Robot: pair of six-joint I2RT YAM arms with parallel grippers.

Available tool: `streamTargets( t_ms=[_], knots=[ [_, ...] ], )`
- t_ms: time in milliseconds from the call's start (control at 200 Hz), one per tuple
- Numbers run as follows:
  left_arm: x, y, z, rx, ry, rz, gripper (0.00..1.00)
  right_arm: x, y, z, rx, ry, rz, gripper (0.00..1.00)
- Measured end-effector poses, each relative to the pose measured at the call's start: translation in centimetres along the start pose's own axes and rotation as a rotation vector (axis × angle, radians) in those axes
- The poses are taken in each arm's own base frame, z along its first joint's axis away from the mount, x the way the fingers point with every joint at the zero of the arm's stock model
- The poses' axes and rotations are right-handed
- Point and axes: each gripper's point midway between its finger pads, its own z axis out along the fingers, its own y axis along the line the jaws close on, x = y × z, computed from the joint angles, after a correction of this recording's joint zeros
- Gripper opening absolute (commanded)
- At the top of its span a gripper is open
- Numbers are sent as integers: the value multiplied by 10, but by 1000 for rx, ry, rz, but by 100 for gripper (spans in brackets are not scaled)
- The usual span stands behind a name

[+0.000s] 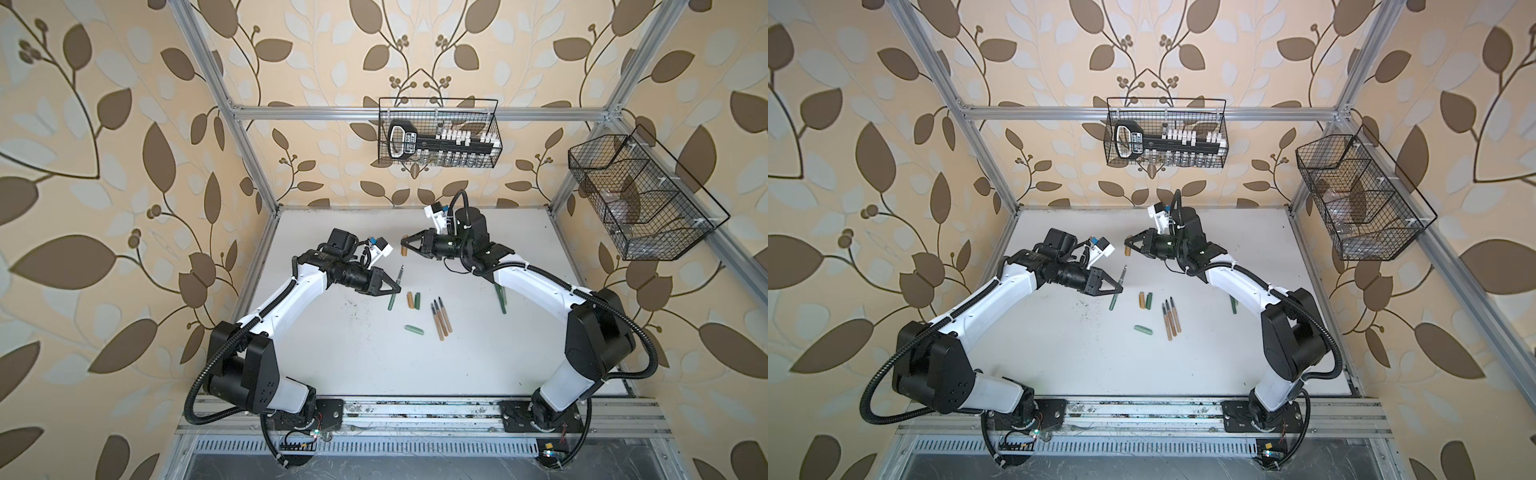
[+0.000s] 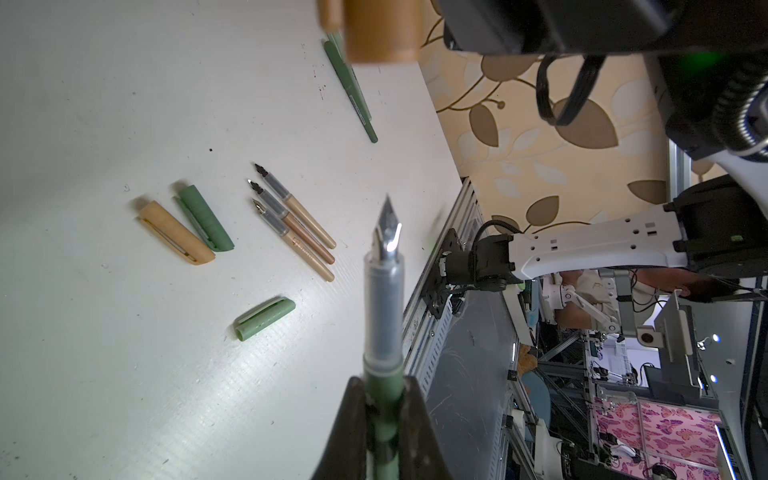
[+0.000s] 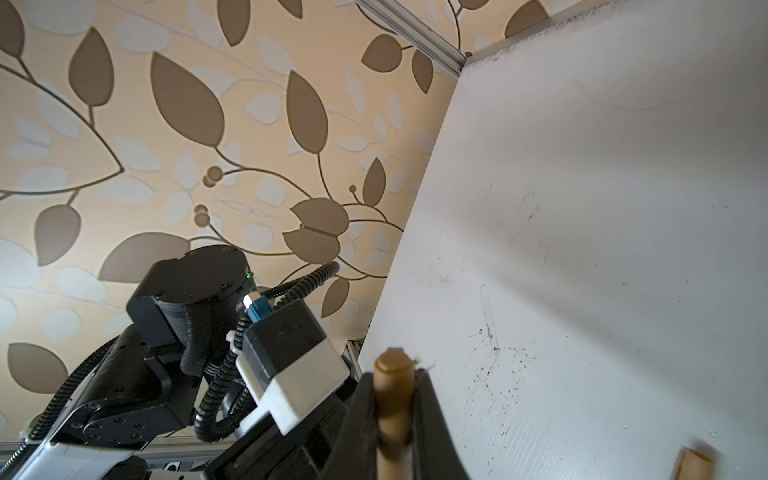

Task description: Insert the pens into the pen caps

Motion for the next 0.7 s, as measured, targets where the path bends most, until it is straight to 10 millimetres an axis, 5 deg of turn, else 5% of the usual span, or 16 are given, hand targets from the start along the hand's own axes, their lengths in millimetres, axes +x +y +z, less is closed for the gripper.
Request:
streamTargets(
  t_ms=[700],
  knots=[
    [-4, 1, -1, -7, -13, 29, 0, 14, 2, 6, 7, 17, 0, 7]
  ],
)
